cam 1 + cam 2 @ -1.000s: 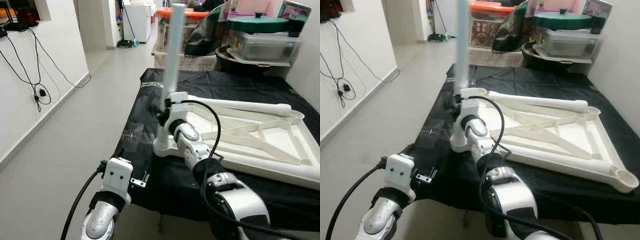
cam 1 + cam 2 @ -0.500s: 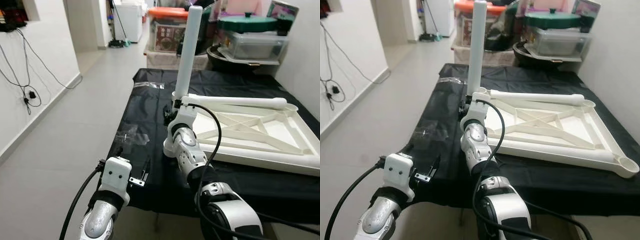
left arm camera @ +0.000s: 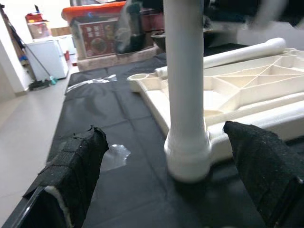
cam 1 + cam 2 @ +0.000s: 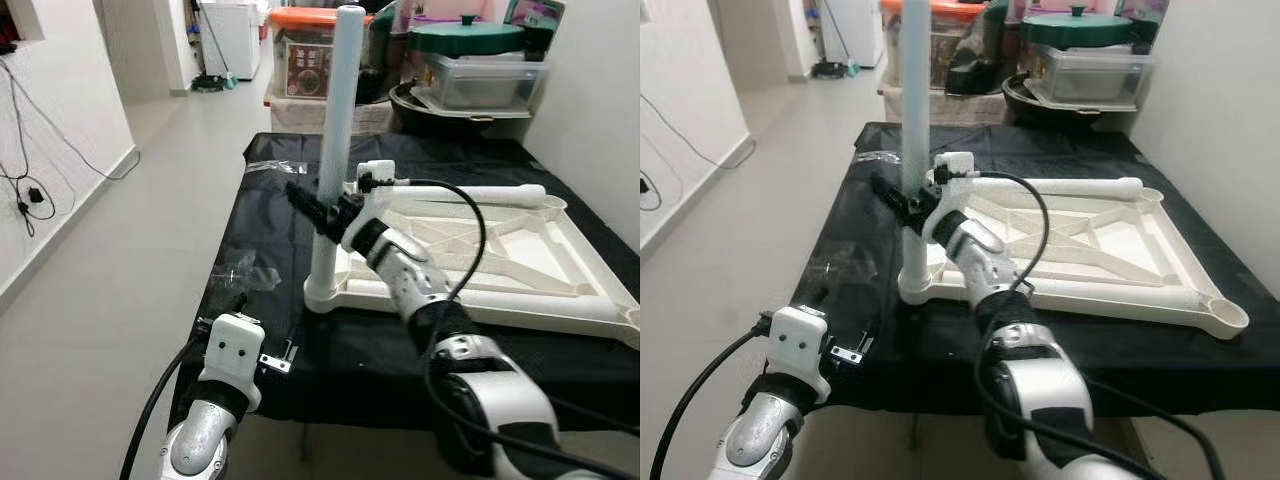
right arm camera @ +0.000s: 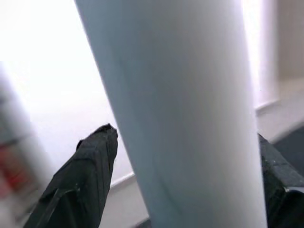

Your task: Building children table

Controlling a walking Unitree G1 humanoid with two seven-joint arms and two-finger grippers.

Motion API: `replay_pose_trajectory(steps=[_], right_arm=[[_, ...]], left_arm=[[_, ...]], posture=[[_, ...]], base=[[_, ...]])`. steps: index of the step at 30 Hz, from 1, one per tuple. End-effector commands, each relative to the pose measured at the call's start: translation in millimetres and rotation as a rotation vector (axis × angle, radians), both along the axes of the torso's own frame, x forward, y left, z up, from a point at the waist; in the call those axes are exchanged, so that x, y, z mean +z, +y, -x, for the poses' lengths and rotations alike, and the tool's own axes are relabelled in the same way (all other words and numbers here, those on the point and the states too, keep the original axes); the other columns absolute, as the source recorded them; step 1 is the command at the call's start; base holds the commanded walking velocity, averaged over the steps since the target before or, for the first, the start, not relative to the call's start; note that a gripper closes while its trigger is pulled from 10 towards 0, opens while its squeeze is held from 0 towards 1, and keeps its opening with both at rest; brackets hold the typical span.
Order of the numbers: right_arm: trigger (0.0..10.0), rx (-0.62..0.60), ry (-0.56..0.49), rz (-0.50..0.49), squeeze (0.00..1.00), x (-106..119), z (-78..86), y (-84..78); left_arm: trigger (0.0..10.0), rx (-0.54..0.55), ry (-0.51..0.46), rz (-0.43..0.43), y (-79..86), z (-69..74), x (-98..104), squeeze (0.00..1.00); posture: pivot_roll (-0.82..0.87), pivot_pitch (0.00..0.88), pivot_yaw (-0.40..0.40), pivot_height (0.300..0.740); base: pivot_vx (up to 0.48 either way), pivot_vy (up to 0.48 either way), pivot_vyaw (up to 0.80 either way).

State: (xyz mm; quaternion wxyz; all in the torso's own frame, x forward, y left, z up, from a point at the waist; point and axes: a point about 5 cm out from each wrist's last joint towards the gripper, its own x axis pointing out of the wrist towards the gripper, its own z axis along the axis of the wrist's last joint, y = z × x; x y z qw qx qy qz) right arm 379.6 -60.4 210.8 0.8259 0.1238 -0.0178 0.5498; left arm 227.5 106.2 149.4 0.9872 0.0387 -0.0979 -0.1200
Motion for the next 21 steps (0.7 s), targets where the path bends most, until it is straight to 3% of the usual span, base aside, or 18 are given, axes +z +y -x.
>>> replay_pose_trajectory(steps=[1, 6, 7, 8, 9, 17, 21], right_arm=[[10.0, 0.256, 0.007, 0.068, 0.00, -5.4, 14.0, 26.0], [10.0, 0.371, 0.000, 0.124, 0.00, -4.3, 19.0, 39.8], [8.8, 0.414, -0.016, 0.161, 0.00, -4.1, 22.0, 48.3], [8.8, 0.414, -0.016, 0.161, 0.00, -4.1, 22.0, 48.3], [0.0, 0.441, -0.021, 0.184, 0.00, -5.4, 24.3, 53.6], [0.0, 0.389, -0.011, 0.149, 0.00, -11.8, 24.5, 54.2], [0.0, 0.257, -0.023, 0.132, 0.00, -13.8, 18.5, 50.8]], left_arm=[[10.0, -0.017, 0.004, -0.002, -2.3, -1.4, -0.7, 0.00], [10.0, -0.044, -0.002, -0.018, -9.1, -1.4, 0.1, 0.00], [10.0, -0.048, -0.001, -0.027, -10.2, 0.0, -0.6, 0.00], [10.0, -0.048, -0.001, -0.027, -10.2, 0.0, -0.6, 0.00], [10.0, -0.042, 0.001, -0.030, -9.2, 0.5, -1.3, 0.00], [10.0, -0.038, 0.010, -0.024, -9.7, 3.2, -3.2, 0.00], [10.0, -0.040, 0.012, -0.023, -10.6, 3.8, -4.0, 0.00]], posture=[[0.00, 0.000, -0.029, 0.740], [0.01, 0.000, -0.046, 0.740], [0.03, 0.000, -0.059, 0.740], [0.03, 0.000, -0.059, 0.740], [0.03, 0.000, -0.059, 0.740], [0.03, 0.000, -0.060, 0.740], [0.03, 0.000, -0.057, 0.740]], base=[[0.000, 0.000, 0.00], [0.000, 0.000, 0.00], [0.000, 0.000, 0.00], [0.000, 0.000, 0.00], [0.000, 0.000, 0.00], [0.000, 0.000, 0.00], [0.000, 0.000, 0.00]])
